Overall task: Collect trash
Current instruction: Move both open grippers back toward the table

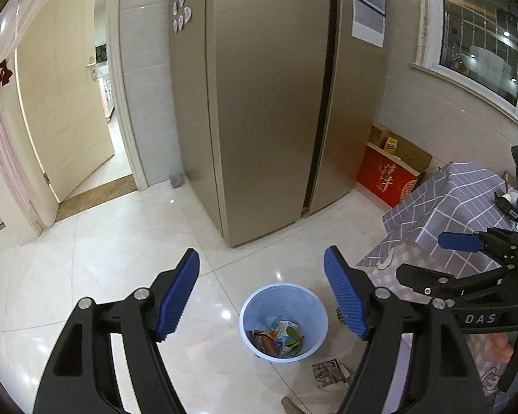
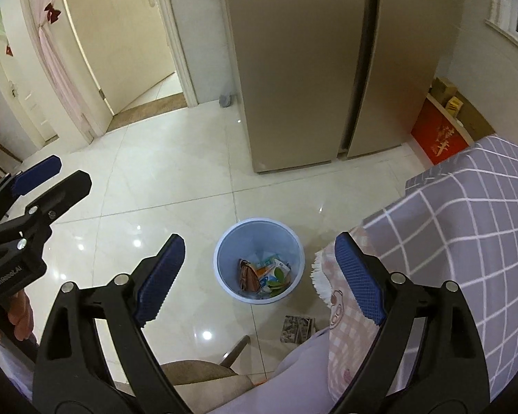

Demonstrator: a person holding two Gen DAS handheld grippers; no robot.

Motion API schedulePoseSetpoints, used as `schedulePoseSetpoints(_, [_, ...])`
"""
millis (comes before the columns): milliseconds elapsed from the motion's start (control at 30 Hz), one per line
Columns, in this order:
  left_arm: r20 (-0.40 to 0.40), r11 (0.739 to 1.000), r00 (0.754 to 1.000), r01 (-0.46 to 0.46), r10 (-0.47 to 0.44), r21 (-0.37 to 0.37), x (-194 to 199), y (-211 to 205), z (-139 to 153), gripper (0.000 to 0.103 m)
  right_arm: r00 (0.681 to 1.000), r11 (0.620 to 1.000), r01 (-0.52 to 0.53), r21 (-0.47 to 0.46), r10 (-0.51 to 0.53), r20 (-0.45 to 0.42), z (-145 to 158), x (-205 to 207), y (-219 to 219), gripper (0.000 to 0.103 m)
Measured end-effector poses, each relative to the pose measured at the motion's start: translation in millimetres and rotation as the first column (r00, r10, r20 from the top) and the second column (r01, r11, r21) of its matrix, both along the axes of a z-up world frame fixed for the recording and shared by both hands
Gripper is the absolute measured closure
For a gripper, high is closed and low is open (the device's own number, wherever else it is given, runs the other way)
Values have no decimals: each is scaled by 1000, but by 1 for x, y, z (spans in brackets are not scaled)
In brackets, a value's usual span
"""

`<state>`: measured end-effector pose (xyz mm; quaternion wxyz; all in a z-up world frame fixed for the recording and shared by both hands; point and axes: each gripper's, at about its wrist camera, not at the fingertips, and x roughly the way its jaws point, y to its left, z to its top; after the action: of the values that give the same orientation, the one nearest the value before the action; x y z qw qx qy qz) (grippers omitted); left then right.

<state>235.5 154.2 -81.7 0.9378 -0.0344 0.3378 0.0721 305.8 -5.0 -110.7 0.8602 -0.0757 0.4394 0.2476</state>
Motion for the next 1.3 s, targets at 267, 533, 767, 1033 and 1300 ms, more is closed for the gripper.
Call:
schedulePoseSetpoints(267, [19, 999, 999, 50, -50, 16, 2, -28, 11, 26, 999, 999, 46, 28, -47, 24, 13, -10, -34, 16])
schedulePoseSetpoints(533, [39, 991, 990, 134, -134, 17, 8, -70, 18, 25, 992, 993, 116, 27, -118, 49, 21, -18, -80, 16])
schedulePoseSetpoints(767, [49, 974, 973, 224, -225, 21, 17, -117, 25, 23, 977, 979, 200, 28, -202, 70, 28, -26, -128, 16])
schedulePoseSetpoints(1033, [32, 941, 940, 338, -339, 20, 32, -182, 27, 22, 942, 945, 327, 24, -328, 72, 30, -33, -196, 13])
schedulePoseSetpoints(1300, [15, 886, 886, 463, -463, 6, 43, -246, 28, 21, 874, 875, 483, 26, -483, 58, 27, -40, -271, 12])
